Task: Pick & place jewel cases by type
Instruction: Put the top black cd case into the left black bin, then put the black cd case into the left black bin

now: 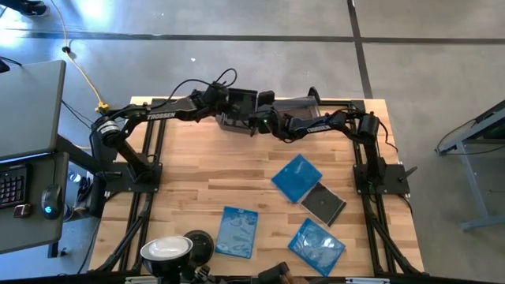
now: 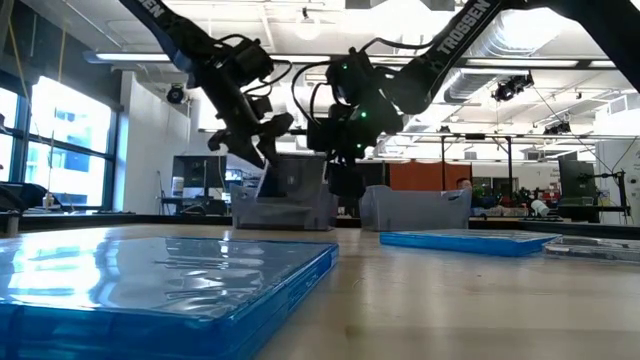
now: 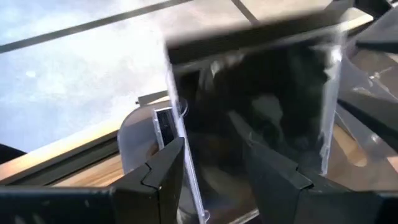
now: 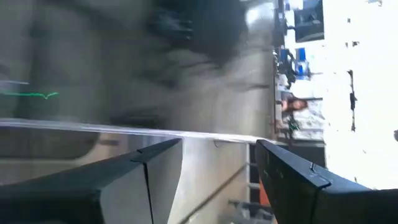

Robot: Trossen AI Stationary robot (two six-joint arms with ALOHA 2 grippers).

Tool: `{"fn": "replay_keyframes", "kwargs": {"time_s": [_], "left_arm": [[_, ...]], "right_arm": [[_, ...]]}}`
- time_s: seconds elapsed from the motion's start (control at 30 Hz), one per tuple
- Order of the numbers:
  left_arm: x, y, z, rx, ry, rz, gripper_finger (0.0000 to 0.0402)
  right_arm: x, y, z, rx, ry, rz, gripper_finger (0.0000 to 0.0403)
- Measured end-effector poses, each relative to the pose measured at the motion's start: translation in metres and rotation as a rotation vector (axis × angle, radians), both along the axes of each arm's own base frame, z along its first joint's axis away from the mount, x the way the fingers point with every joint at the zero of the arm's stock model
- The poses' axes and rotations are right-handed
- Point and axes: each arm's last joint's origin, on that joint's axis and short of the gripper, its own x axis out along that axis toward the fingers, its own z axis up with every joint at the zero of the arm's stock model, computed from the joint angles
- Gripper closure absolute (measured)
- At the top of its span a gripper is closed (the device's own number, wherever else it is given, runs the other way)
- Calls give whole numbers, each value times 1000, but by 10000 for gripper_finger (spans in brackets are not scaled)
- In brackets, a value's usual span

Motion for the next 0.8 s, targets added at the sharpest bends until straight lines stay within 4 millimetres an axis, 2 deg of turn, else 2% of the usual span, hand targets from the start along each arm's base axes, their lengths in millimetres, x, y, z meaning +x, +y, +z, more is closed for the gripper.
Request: {"fn": "replay_keyframes", "kwargs": {"time_s": [0.3, 0.43, 0.63, 0.8], "left_arm": [[-1, -1, 2, -42, 31, -6, 239], [1, -3, 2, -80, 4, -85, 239], [7, -12, 2, -111, -11, -265, 239], [21, -37, 6, -99, -9, -431, 239]], "right_arm": [[4, 17, -2, -43, 56, -33, 204], [7, 29, 1, -69, 80, -40, 204], [8, 58, 27, -115, 48, -56, 204], [2, 94, 47, -112, 35, -76, 204]]}}
